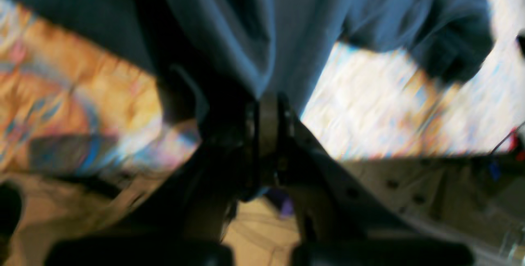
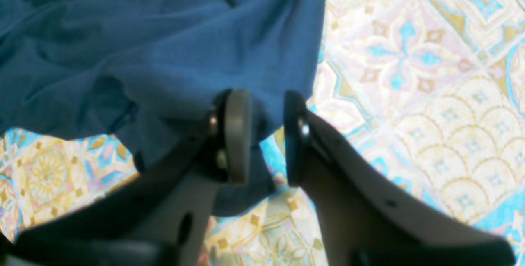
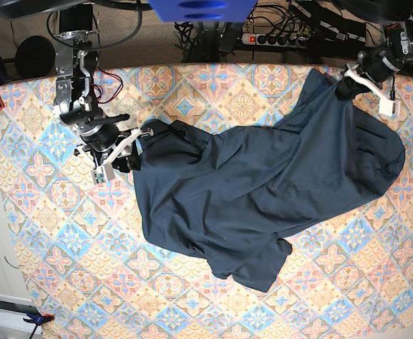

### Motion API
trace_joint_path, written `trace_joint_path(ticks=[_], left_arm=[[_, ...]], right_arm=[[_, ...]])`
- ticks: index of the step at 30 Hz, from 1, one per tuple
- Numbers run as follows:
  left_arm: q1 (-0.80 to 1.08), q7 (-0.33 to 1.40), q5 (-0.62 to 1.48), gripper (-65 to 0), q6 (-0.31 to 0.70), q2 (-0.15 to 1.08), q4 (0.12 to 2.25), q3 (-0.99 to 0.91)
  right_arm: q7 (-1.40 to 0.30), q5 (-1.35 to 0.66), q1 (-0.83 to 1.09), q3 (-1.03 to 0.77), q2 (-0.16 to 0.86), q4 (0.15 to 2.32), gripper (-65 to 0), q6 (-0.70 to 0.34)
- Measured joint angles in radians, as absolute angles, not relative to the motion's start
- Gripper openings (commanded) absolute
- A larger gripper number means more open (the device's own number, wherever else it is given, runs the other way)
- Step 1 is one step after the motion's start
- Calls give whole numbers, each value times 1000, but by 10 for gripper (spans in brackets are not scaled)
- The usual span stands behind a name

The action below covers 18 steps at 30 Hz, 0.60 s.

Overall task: Layout the t-shirt on the table in an organized manner, then fold the t-shirt properly
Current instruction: 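Grasp the t-shirt with the left gripper and drag it outward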

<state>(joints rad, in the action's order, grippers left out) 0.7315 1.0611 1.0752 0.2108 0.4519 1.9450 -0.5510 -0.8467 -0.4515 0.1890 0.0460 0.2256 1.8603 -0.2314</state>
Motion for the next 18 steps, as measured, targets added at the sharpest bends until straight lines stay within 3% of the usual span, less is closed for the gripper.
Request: trace_joint_path(ticks=[10, 14, 18], left_arm=[[766, 1071, 942, -650, 211, 545, 1947, -552], [714, 1137, 941, -557, 205, 558, 1959, -560], [699, 1129, 942, -474, 214, 485, 1965, -736]], right_arm=[[-846, -451, 189, 52, 226, 1859, -511, -232], [-846, -449, 189, 52, 227, 1859, -511, -231], [-846, -452, 188, 52, 224, 1859, -511, -232]])
